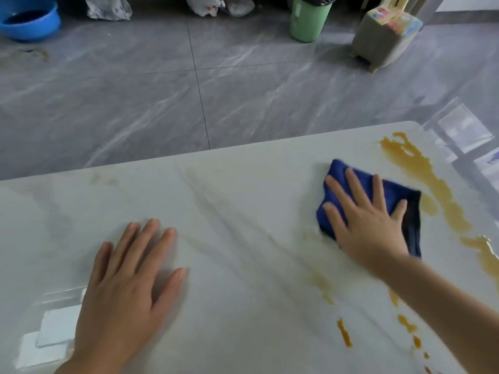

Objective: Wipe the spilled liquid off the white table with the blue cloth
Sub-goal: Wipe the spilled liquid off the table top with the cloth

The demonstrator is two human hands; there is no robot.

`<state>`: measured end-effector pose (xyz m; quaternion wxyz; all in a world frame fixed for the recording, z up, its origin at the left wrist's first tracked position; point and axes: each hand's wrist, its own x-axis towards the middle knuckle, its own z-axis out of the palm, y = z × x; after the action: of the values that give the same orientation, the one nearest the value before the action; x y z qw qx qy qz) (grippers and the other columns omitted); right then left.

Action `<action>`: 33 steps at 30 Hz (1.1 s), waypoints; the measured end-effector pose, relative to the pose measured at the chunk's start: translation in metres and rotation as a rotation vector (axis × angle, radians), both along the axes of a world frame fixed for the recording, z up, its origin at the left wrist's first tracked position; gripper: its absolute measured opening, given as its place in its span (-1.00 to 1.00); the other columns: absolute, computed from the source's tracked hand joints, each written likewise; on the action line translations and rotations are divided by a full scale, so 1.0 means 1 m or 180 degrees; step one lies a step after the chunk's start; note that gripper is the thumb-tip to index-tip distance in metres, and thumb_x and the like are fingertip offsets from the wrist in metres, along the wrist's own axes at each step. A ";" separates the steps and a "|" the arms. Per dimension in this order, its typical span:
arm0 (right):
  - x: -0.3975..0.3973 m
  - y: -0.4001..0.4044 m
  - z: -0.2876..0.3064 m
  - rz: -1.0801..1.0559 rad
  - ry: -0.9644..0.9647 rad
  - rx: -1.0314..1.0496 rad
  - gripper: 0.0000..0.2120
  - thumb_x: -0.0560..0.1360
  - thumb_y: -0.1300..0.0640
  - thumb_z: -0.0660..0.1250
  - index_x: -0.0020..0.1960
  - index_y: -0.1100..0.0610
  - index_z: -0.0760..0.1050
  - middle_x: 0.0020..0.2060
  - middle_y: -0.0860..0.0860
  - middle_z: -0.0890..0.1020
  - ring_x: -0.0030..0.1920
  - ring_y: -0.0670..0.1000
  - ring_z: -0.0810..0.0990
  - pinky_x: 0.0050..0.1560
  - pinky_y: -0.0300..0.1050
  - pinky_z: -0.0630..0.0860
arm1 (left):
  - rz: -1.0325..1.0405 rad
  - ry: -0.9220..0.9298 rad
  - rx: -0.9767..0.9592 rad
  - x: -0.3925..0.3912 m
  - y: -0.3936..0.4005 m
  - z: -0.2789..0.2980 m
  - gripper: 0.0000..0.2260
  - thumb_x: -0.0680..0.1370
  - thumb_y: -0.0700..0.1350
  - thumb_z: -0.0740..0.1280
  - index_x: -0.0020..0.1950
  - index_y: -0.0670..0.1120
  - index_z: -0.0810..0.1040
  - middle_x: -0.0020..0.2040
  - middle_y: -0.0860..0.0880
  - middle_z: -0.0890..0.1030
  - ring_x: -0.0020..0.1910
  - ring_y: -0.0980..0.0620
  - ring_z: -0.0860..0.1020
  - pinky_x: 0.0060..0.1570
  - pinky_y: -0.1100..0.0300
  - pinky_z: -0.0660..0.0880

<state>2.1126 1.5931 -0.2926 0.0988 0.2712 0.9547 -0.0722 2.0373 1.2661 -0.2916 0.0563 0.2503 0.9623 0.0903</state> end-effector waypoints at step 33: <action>-0.046 0.133 0.003 -0.0295 0.0092 -0.0088 -0.48 0.48 -0.29 -0.25 0.44 -0.33 -0.17 0.52 -0.16 -0.14 0.50 0.10 -0.26 0.34 0.47 -0.22 | -0.0014 0.0005 0.0591 -0.003 -0.009 -0.025 -0.48 0.50 0.28 -0.05 0.45 0.18 0.20 0.49 -0.02 0.25 0.48 -0.11 0.17 0.34 -0.33 0.18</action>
<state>2.0669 1.7264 -0.2899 0.0853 0.3127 0.9414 -0.0938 2.0344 1.2575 -0.3165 0.0323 0.2567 0.9493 0.1788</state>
